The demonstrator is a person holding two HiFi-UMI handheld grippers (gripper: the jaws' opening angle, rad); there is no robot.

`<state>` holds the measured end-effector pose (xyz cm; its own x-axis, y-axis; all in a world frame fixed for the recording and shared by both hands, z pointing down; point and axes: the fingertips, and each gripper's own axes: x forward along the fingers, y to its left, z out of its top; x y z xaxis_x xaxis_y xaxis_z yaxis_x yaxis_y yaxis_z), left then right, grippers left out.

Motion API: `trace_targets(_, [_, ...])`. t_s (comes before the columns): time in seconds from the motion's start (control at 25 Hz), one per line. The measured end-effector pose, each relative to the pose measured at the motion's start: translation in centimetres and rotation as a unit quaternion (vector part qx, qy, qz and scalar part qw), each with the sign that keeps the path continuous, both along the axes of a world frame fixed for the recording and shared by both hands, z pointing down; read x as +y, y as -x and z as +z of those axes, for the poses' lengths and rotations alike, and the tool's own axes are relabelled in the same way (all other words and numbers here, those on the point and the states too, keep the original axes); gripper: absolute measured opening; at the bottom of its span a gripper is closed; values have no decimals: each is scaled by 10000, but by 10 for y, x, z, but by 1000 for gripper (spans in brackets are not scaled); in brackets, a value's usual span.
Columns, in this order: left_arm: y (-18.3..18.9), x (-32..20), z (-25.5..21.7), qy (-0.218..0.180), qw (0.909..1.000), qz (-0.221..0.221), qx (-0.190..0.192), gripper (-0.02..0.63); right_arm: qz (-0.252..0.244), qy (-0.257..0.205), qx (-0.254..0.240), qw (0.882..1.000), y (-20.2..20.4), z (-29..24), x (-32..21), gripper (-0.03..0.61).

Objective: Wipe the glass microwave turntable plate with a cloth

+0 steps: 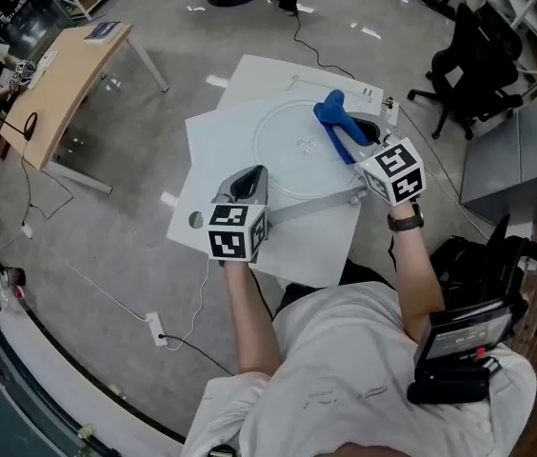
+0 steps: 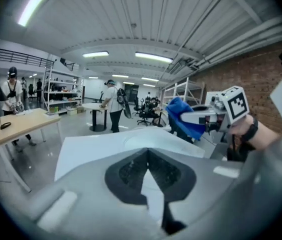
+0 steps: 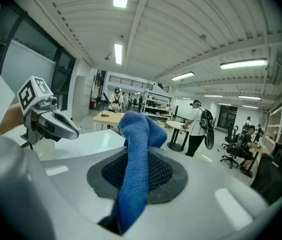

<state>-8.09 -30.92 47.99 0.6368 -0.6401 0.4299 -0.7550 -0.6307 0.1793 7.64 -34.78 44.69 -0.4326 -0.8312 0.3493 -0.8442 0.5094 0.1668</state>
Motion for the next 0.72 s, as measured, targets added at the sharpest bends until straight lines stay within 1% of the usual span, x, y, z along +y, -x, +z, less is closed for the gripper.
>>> trace_targets(0.08, [-9,10,-12,-328,9993,105,132,3,164,-266,-197,9993,1,-12,23,64])
trace_targets(0.16, [-19,19,-19,-646,9975,210,206,3,497,-803,-397,9947,-6,-37,47,63])
trace_targets(0.24, [-28,29,-23,-972,9947,256,223,3,736,-1306,-559,9871,-13,-65,72,63])
trace_targets(0.36, [-42,64,-34,-1340,9904,295,154,3,722,-1723,-703,9799,-13,-95,111,63])
trace_targets(0.48, [-56,99,-62,-1879,9815,73,367,3,568,-1962,-866,9751,-19,-107,146,63])
trace_targets(0.56, [-64,135,-74,-2179,9745,-132,521,3,538,-1943,-968,9747,-28,-103,184,63])
trace_targets(0.64, [-69,179,-76,-2381,9690,-368,553,3,544,-1932,-1055,9740,-40,-99,232,63])
trace_targets(0.72, [-72,228,-70,-2482,9648,-714,499,3,505,-1948,-1100,9733,-52,-91,287,63])
